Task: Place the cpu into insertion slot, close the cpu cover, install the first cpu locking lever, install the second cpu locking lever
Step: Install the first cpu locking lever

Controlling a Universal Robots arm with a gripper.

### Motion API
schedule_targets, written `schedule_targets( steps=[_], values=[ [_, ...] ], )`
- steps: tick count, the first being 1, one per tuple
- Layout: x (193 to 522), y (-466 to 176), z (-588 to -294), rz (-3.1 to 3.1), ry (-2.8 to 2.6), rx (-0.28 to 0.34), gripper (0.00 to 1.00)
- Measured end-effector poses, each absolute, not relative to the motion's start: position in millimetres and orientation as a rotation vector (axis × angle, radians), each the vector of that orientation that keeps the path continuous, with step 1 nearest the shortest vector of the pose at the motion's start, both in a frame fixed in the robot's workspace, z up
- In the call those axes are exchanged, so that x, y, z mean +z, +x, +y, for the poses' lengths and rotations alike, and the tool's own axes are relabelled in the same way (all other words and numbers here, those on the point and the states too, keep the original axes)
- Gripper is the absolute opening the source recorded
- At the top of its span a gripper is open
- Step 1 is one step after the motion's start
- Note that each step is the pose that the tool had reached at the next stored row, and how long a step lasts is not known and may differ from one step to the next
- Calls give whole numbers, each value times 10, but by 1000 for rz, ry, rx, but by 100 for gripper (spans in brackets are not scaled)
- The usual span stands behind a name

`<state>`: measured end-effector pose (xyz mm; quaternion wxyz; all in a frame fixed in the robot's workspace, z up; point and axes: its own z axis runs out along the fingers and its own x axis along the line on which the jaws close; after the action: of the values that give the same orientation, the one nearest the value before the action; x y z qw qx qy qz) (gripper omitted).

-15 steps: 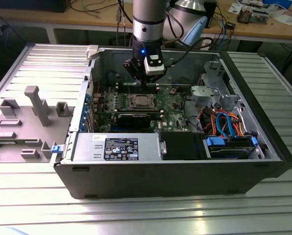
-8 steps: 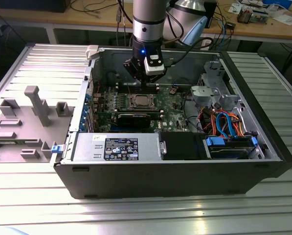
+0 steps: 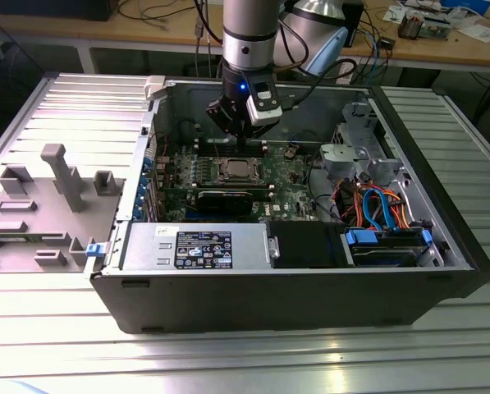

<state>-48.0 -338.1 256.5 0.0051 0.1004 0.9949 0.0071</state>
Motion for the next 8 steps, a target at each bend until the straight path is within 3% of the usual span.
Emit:
schedule_targets(
  steps=[8],
  values=[
    [2566,-480,-3381,3116,314,22,11]
  ],
)
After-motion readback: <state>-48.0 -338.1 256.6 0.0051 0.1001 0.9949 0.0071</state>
